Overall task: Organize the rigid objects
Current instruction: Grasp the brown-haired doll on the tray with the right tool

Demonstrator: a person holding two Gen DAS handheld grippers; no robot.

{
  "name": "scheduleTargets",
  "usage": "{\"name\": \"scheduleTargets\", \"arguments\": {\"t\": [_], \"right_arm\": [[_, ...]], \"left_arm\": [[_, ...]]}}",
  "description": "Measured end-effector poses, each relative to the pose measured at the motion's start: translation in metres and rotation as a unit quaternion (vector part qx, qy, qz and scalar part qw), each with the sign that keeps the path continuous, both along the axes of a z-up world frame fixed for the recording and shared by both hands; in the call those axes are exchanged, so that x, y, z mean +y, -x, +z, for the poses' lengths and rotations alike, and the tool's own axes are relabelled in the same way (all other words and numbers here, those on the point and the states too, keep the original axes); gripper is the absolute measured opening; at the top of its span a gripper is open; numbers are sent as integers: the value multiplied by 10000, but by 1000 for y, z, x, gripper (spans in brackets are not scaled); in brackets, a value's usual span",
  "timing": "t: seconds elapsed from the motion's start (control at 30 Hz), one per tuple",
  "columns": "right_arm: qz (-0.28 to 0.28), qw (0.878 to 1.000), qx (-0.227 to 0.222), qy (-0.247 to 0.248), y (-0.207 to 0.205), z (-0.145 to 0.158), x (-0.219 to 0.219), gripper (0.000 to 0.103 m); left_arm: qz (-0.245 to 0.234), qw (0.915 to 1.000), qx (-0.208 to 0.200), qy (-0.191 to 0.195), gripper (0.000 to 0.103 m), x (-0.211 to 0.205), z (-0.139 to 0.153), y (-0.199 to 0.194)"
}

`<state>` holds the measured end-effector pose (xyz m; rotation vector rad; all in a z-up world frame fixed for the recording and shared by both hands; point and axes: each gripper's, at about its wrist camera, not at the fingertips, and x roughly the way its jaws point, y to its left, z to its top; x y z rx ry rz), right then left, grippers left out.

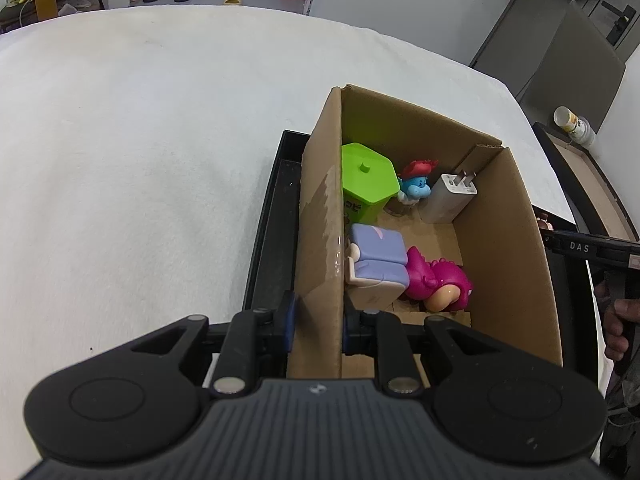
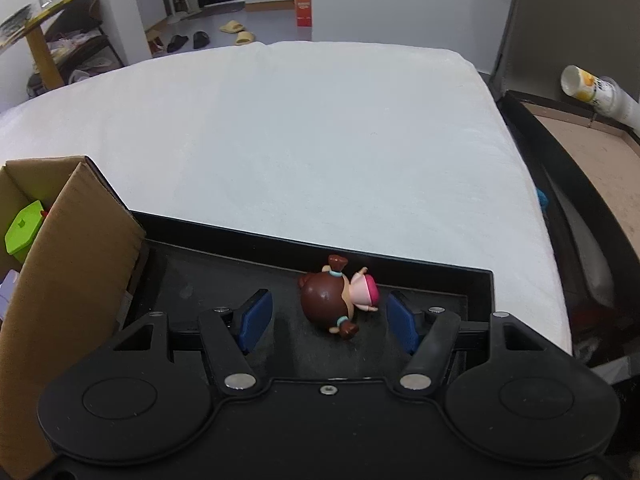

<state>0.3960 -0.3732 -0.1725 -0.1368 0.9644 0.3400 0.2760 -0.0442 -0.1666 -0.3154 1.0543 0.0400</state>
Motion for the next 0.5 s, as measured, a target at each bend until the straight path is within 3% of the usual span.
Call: {"name": "scheduleTargets", "arguments": {"t": [0.07, 0.13, 0.5], "right_arm": [[59, 9999, -121, 93, 1, 1, 3, 62], [118, 9997, -99, 195, 3, 2, 7, 43], [173, 9994, -141, 254, 40, 25, 18, 42]], "left_arm": [[-5, 10000, -5, -5, 20, 0, 0, 0], [-13, 10000, -11, -16, 20, 0, 0, 1], [8, 10000, -25, 3, 20, 1, 0, 3]]}}
